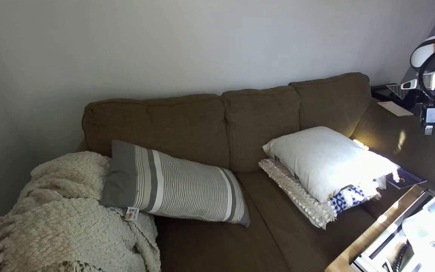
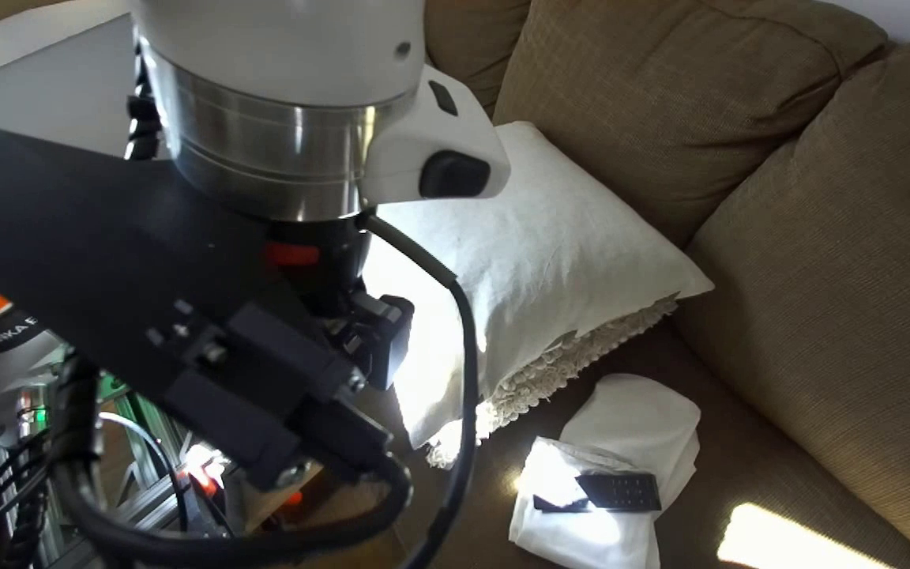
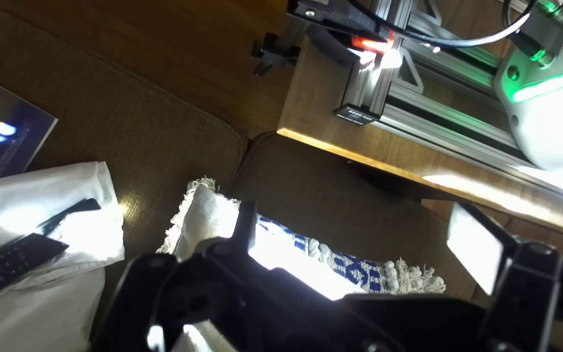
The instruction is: Move one pillow from the middle of the couch to the left edge
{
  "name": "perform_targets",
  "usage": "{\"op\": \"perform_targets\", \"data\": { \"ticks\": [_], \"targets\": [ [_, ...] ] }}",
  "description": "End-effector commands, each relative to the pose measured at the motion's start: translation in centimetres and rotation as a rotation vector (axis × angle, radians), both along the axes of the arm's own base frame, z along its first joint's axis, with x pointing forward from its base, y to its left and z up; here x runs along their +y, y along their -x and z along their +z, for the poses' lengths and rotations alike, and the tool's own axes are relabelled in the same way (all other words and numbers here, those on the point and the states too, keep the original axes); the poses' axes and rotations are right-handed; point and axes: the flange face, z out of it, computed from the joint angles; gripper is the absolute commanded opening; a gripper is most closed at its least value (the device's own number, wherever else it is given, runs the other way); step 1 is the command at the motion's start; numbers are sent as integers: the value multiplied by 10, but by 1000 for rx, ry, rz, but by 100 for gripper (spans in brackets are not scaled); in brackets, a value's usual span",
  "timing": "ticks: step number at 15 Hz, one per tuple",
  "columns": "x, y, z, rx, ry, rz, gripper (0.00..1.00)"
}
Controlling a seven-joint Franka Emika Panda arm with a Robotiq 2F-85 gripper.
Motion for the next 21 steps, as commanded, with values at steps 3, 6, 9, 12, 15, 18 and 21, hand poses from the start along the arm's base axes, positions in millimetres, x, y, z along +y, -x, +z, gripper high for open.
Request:
{"op": "perform_targets", "data": {
  "ticks": [3,6,9,12,15,18,21],
  "targets": [
    [-3,-6,-5,20,0,3,100],
    [-7,-11,-32,-7,9,-30,100],
    [-18,-21,-63,-92,61,16,100],
    [-29,-32,-95,-171,129,-8,100],
    [-24,-43,-131,-179,96,-10,100],
    [-22,-53,-162,-151,77,2,100],
    [-29,-57,-180,-108,75,56,100]
  ]
}}
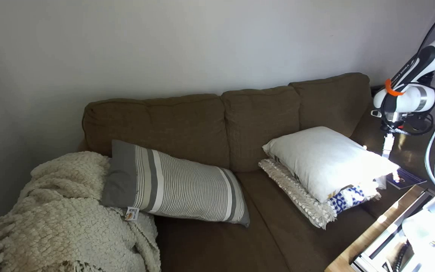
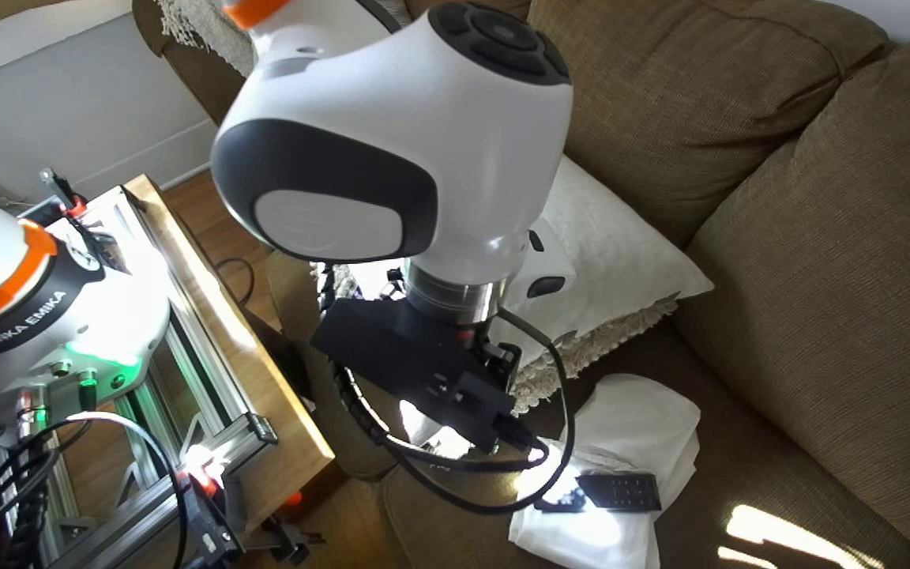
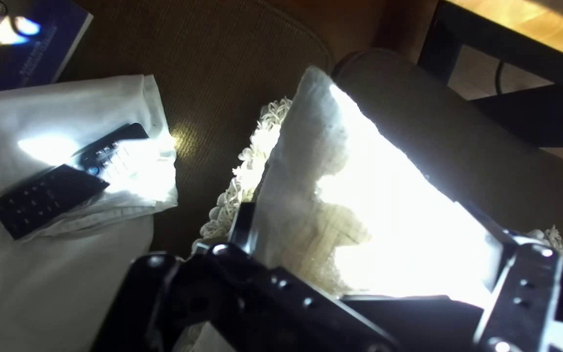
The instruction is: Move one pillow from the middle of the couch to the left edge
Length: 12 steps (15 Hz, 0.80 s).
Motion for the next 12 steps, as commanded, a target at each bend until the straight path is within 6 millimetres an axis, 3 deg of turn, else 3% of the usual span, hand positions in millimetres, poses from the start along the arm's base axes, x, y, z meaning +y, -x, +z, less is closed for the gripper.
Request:
{"op": "perform_targets", "data": {
  "ticks": [1,7,9,12],
  "targets": [
    [-19,-2,-26,39,-7,44,100],
    [-25,0,-72,103,-70,107,100],
    [-25,-6,-78,96,-77,114,74],
    [-20,-17,-74,83,-69,148,50]
  ]
}}
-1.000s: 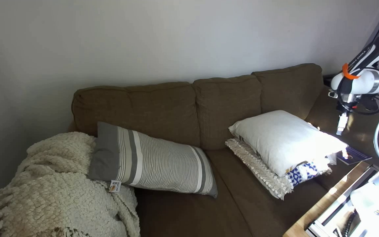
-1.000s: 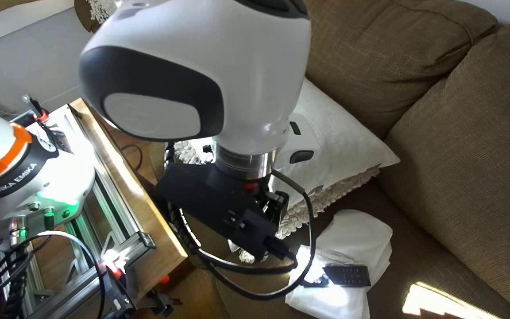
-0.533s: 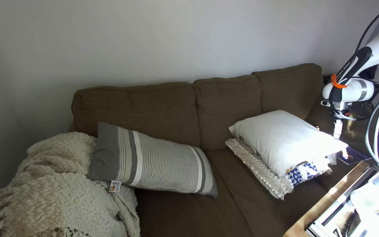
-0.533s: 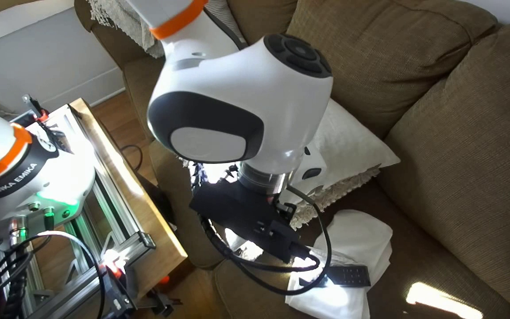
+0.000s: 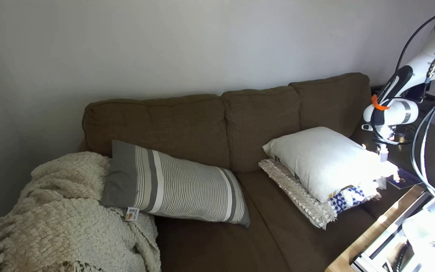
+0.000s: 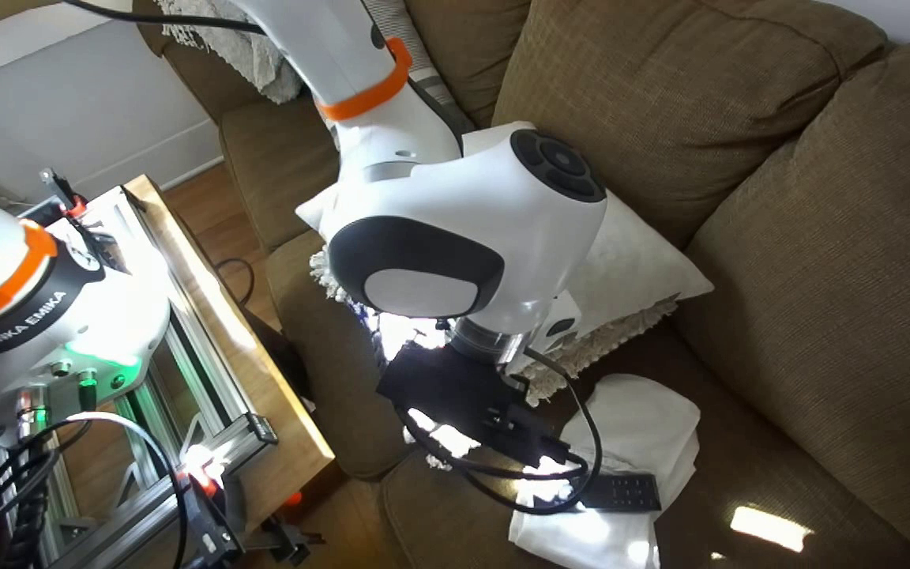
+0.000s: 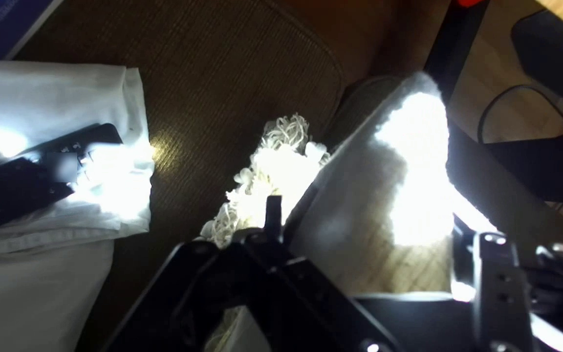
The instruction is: Move one pillow from the middle of the couch to the left edge
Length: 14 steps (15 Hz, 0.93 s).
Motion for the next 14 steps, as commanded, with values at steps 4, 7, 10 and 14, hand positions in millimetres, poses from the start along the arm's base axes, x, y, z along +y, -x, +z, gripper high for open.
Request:
{"op": "perform_targets", "data": {
  "ticks": [4,7,10,14],
  "targets": [
    [3,-11,1,-4,-9,56,19],
    [5,-9,1,15,-11,61,1],
    [15,1,23,36,-33,57,3],
    [51,-7,84,-96,44,181,2]
  ]
}}
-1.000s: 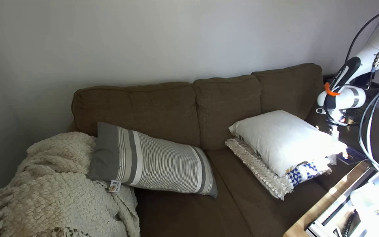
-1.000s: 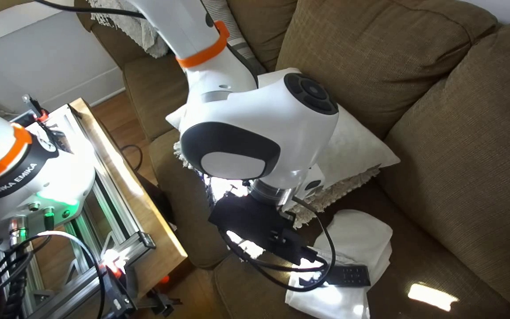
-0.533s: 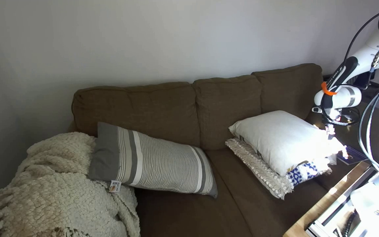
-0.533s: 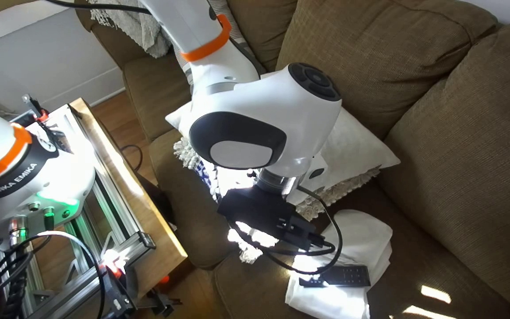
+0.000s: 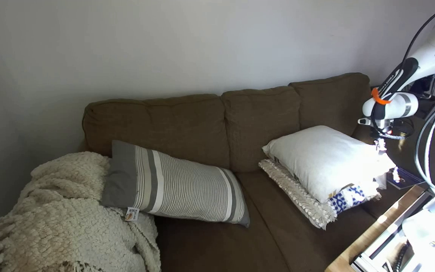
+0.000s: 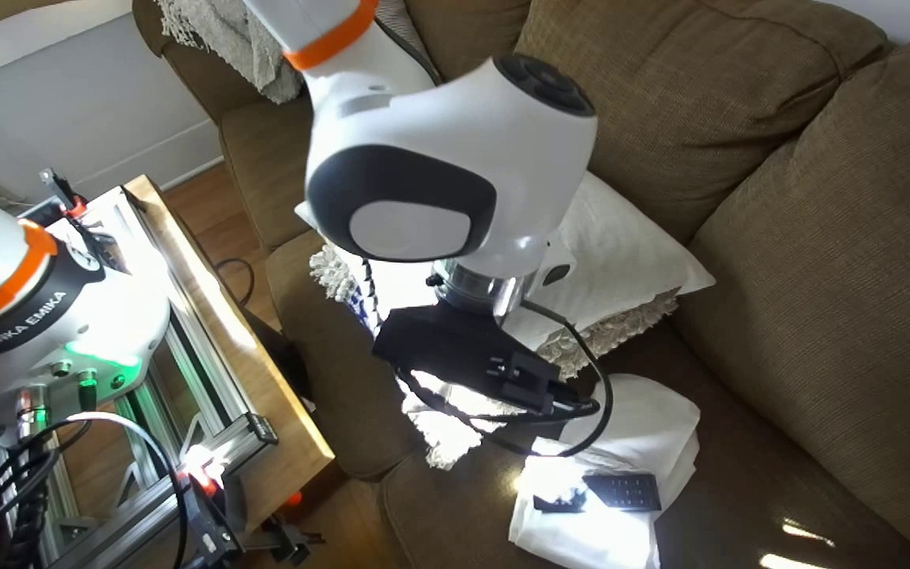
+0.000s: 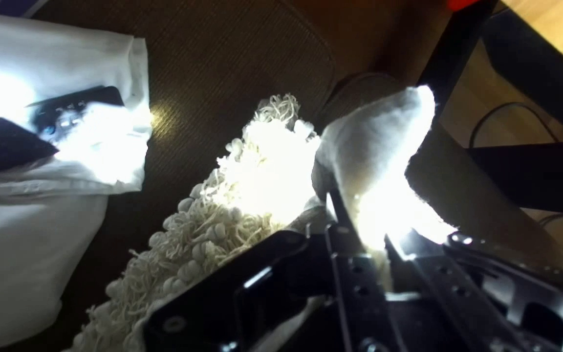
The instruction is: Move one pillow from the middle of the couch to the left edge
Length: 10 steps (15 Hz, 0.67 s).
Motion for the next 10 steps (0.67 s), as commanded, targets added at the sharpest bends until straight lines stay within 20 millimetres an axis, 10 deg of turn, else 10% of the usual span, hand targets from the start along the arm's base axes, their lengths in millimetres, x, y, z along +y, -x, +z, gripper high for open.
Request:
{"op": "perform_targets", "data": {
  "ticks": [1,10],
  "targets": [
    [39,3,65,-119,73,133,2],
    [176,-28,193,-341,203,438,2]
  ]
}}
